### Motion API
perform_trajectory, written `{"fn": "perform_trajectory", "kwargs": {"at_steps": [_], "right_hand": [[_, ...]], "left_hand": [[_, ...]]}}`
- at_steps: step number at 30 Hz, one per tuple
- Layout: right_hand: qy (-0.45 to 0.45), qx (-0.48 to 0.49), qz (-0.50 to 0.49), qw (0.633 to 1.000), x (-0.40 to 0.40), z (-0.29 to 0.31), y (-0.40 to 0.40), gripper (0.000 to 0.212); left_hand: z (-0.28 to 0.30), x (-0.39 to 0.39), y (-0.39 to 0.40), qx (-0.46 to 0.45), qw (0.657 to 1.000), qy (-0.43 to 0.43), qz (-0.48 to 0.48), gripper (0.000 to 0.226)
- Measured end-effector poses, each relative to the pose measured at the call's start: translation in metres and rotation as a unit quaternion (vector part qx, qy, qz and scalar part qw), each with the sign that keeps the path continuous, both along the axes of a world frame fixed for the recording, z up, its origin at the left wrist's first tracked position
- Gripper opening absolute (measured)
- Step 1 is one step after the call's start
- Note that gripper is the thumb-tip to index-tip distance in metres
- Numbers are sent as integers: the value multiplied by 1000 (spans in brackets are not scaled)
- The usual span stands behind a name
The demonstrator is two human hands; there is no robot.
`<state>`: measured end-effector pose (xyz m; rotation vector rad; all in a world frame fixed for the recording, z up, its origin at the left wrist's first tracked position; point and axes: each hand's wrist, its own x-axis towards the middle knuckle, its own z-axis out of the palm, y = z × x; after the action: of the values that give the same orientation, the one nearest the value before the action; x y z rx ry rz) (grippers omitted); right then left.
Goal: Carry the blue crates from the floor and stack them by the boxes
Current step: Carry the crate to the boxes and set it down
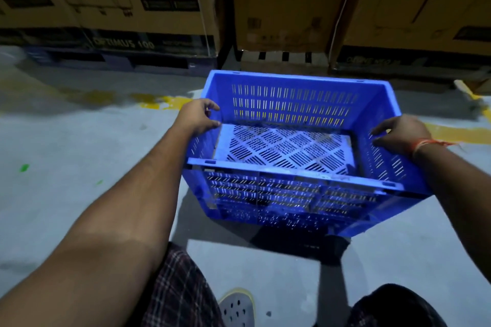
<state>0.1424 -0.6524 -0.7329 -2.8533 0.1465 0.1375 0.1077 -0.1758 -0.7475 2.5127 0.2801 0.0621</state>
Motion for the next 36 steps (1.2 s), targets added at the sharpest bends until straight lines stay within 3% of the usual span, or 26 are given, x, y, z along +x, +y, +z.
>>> {"fn": "perform_trajectory", "kwargs": {"at_steps": [36], "right_hand": [[12, 27, -7, 1000, 4, 3, 1, 27]], "left_hand": [[9, -10, -7, 69, 997, 46, -1, 46]]}}
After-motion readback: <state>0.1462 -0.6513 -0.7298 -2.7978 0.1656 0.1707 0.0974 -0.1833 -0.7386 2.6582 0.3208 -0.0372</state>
